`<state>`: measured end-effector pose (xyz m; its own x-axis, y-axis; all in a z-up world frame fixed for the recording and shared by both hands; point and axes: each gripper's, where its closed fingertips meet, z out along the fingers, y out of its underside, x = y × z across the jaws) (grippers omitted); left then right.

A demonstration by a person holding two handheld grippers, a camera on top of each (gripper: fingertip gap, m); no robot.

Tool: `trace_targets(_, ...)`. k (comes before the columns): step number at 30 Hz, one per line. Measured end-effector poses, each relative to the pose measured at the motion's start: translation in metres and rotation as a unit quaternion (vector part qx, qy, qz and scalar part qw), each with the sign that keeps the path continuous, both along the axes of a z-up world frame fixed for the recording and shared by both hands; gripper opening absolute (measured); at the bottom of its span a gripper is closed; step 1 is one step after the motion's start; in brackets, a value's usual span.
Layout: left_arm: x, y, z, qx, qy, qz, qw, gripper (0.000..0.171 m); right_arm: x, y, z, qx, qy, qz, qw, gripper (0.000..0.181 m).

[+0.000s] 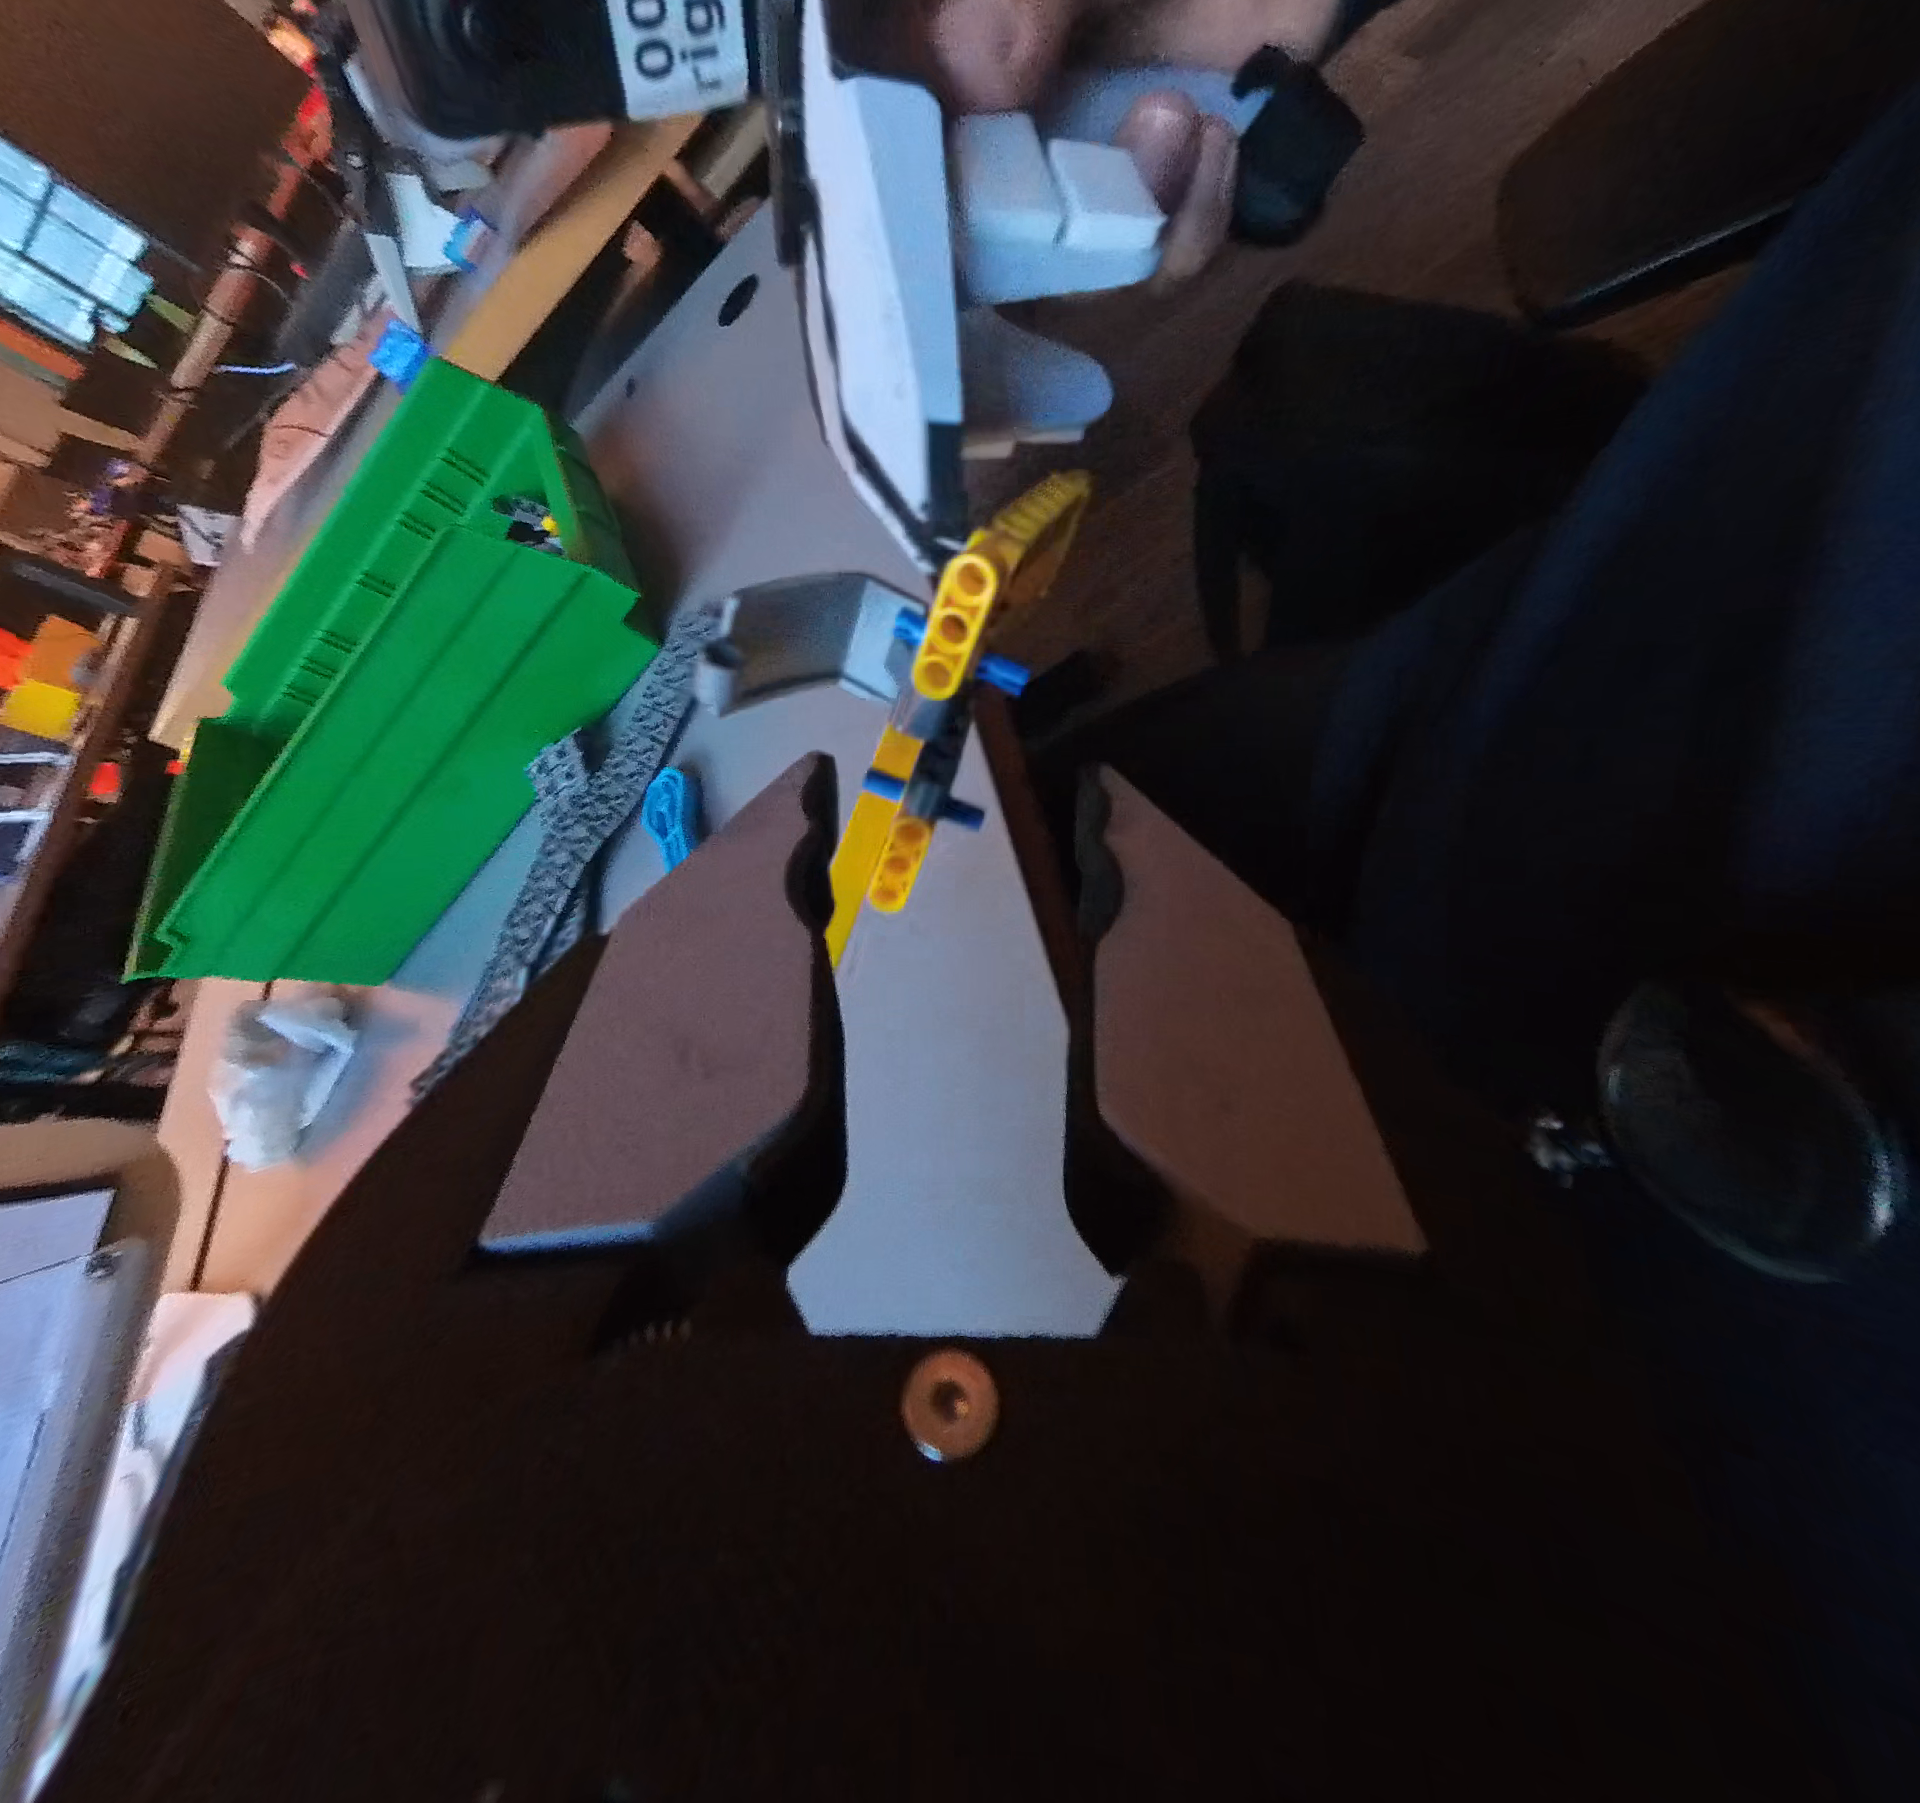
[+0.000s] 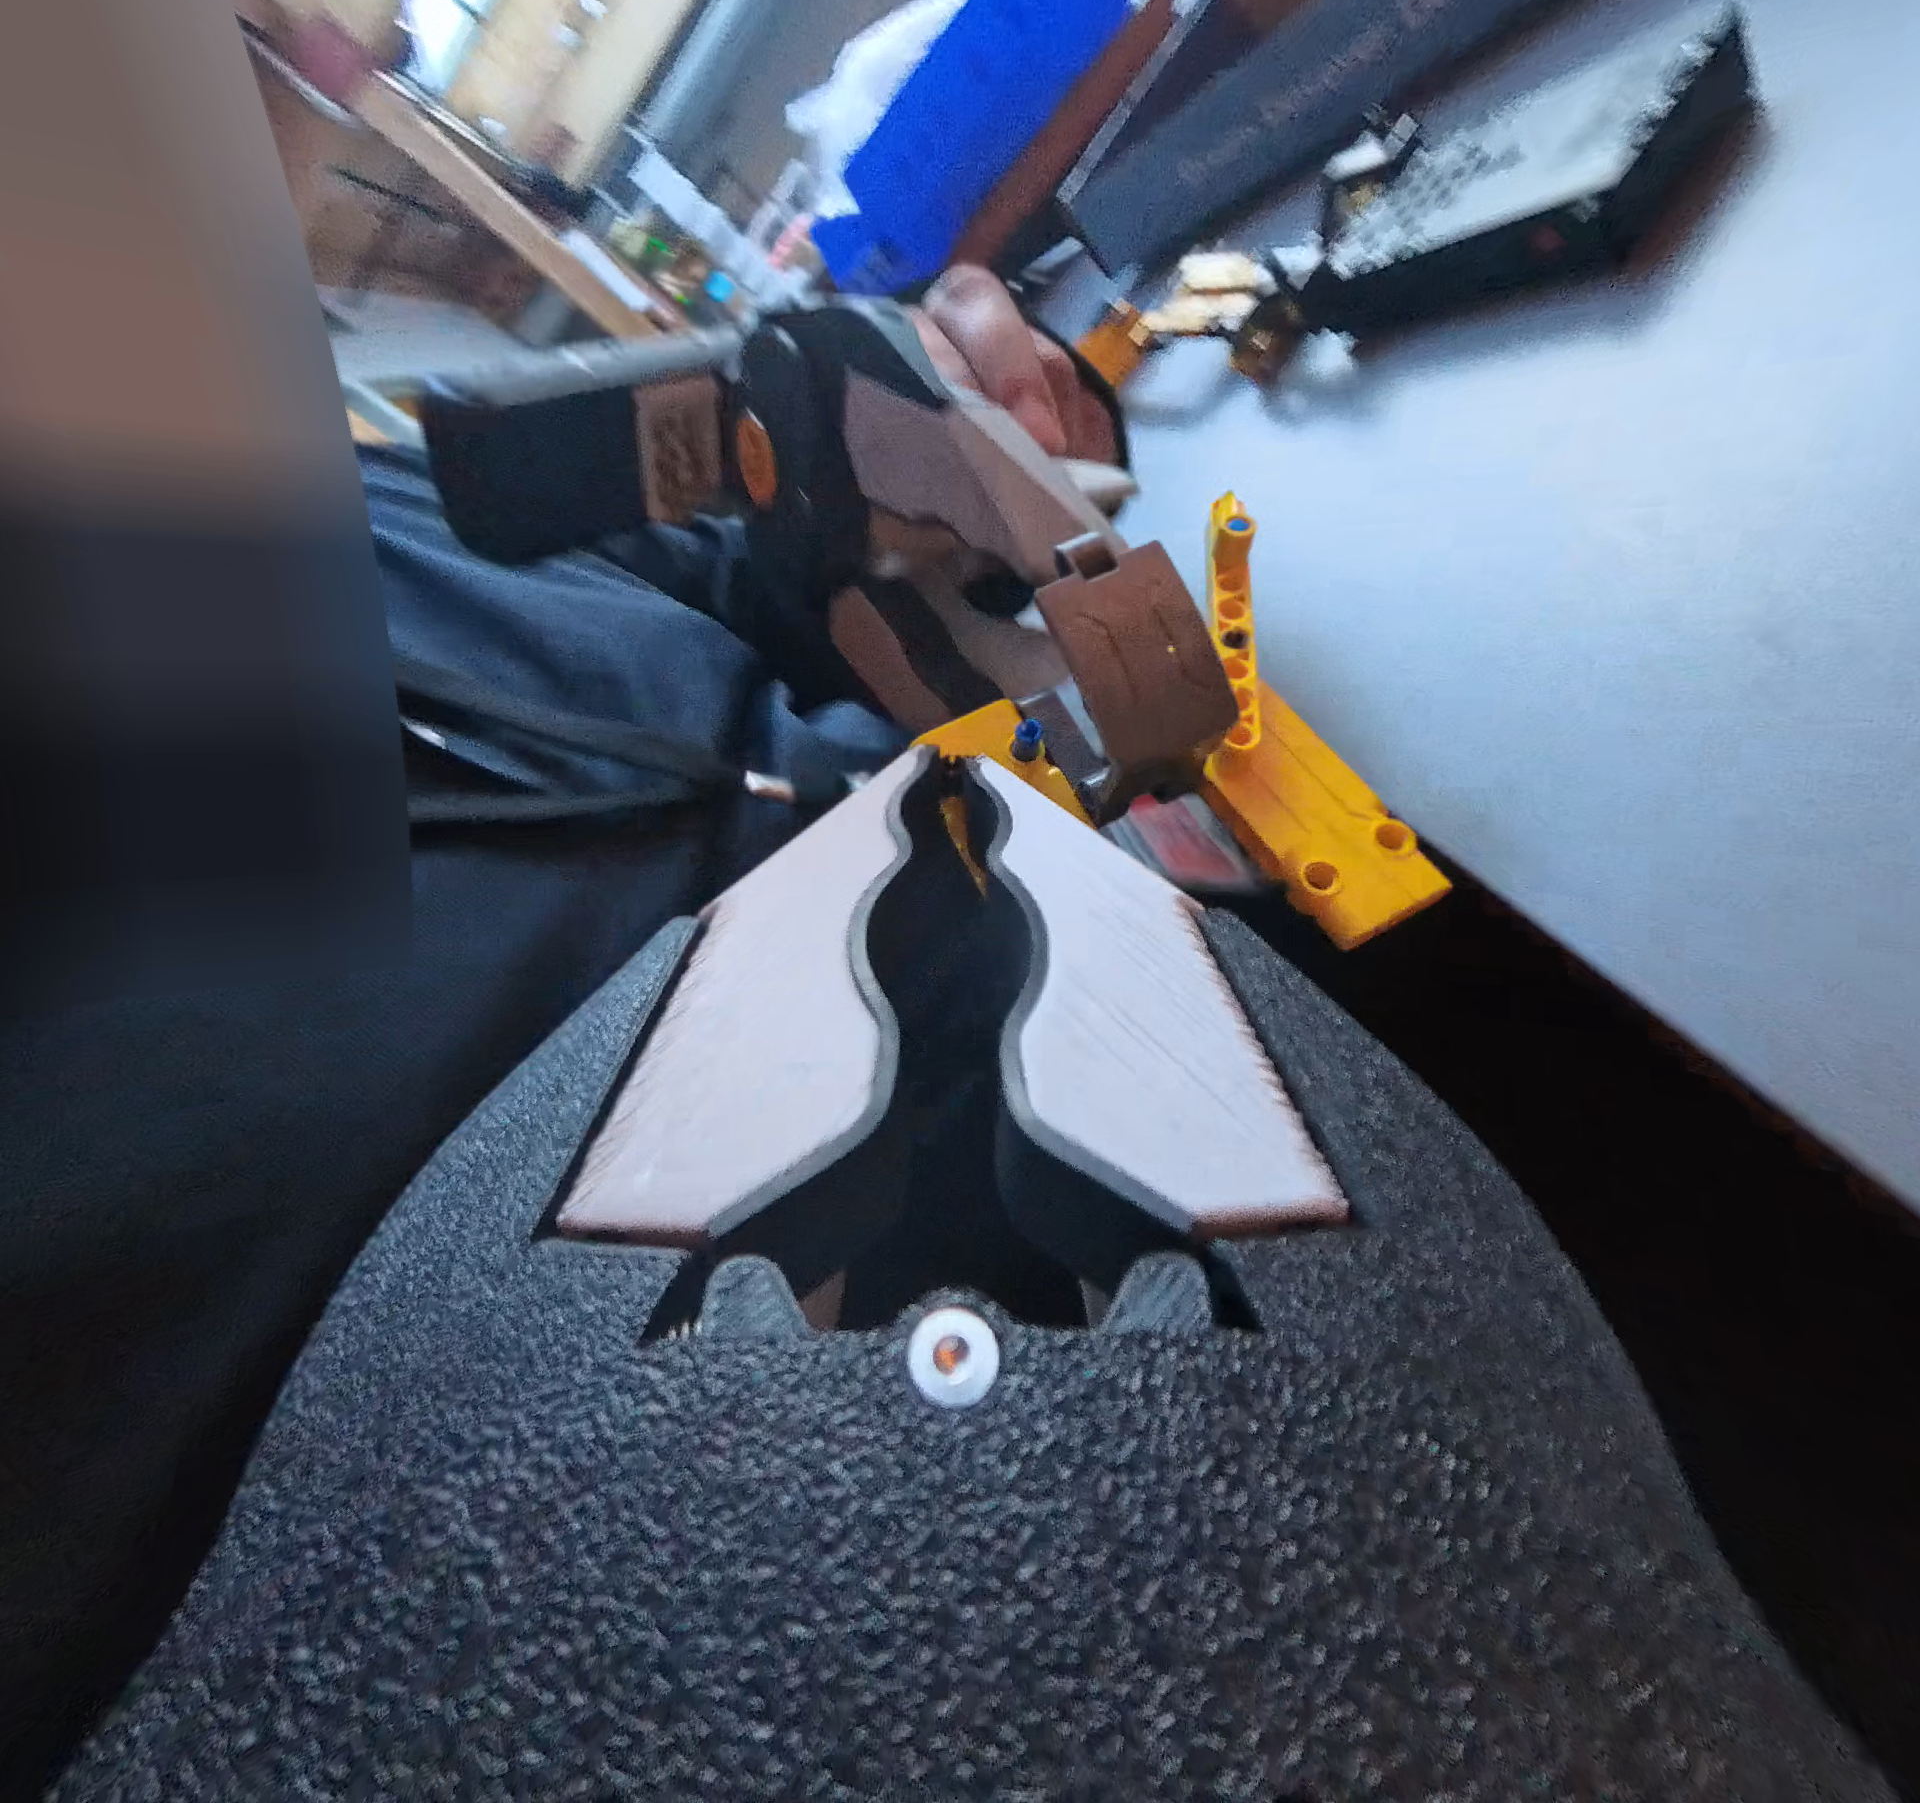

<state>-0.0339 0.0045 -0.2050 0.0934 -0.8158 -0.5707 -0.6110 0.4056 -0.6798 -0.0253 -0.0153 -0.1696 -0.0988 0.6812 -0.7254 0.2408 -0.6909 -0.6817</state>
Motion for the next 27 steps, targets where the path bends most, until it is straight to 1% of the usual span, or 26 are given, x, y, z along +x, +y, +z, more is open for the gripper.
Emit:
trace_targets(3,-0.019,0.012,0.007,-0.002,-0.023,0.033,0.999,0.048,-0.029,0.007,0.019,-0.047,0.063,0.027,0.997,0.001)
trace_targets(4,-0.026,0.014,0.009,-0.009,-0.033,0.036,0.999,0.046,-0.038,0.009,0.023,-0.07,0.084,0.037,0.993,0.001)
trace_targets(5,-0.033,0.015,0.01,-0.017,-0.04,0.037,0.998,0.041,-0.046,0.01,0.026,-0.094,0.099,0.049,0.989,0.001)
trace_targets(6,-0.04,0.015,0.01,-0.032,-0.044,0.036,0.998,0.032,-0.054,0.011,0.025,-0.112,0.107,0.061,0.986,0.002)
trace_targets(7,-0.046,0.015,0.007,-0.054,-0.043,0.035,0.997,0.027,-0.061,0.012,0.023,-0.124,0.111,0.069,0.984,0.002)
trace_targets(8,-0.054,0.02,0.003,-0.081,-0.039,0.049,0.995,0.024,-0.068,0.016,0.019,-0.129,0.108,0.07,0.983,0.002)
trace_targets(11,-0.072,0.029,-0.018,-0.194,-0.008,0.077,0.978,0.022,-0.081,0.037,0.001,-0.118,0.072,0.037,0.99,0.002)
trace_targets(13,-0.082,0.027,-0.032,-0.292,0.035,0.069,0.953,0.018,-0.082,0.055,-0.009,-0.067,0.038,-0.003,0.997,0.0)
trace_targets(14,-0.086,0.028,-0.034,-0.341,0.046,0.066,0.937,0.017,-0.079,0.063,-0.011,-0.032,0.025,-0.021,0.999,0.003)
trace_targets(15,-0.09,0.029,-0.035,-0.389,0.055,0.064,0.917,0.017,-0.076,0.07,-0.016,0.012,0.0,-0.04,0.999,0.012)
trace_targets(17,-0.097,0.033,-0.034,-0.473,0.076,0.06,0.876,0.017,-0.071,0.074,-0.028,0.107,-0.058,-0.059,0.991,0.03)
trace_targets(19,-0.1,0.033,-0.036,-0.537,0.109,0.05,0.835,0.017,-0.072,0.072,-0.039,0.175,-0.103,-0.065,0.977,0.041)
trace_targets(20,-0.099,0.033,-0.037,-0.558,0.121,0.043,0.82,0.017,-0.073,0.074,-0.044,0.202,-0.123,-0.074,0.969,0.041)
trace_targets(21,-0.098,0.034,-0.037,-0.572,0.132,0.038,0.809,0.016,-0.075,0.076,-0.048,0.22,-0.132,-0.08,0.963,0.036)
trace_targets(23,-0.095,0.042,-0.041,-0.571,0.141,0.049,0.807,0.015,-0.079,0.075,-0.052,0.209,-0.13,-0.073,0.966,0.007)
trace_targets(25,-0.094,0.051,-0.044,-0.555,0.139,0.077,0.817,0.019,-0.078,0.083,-0.059,0.169,-0.132,-0.084,0.973,0.007)
trace_targets(27,-0.098,0.071,-0.045,-0.509,0.112,0.148,0.841,0.041,-0.076,0.092,-0.062,0.096,-0.113,-0.107,0.983,0.006)
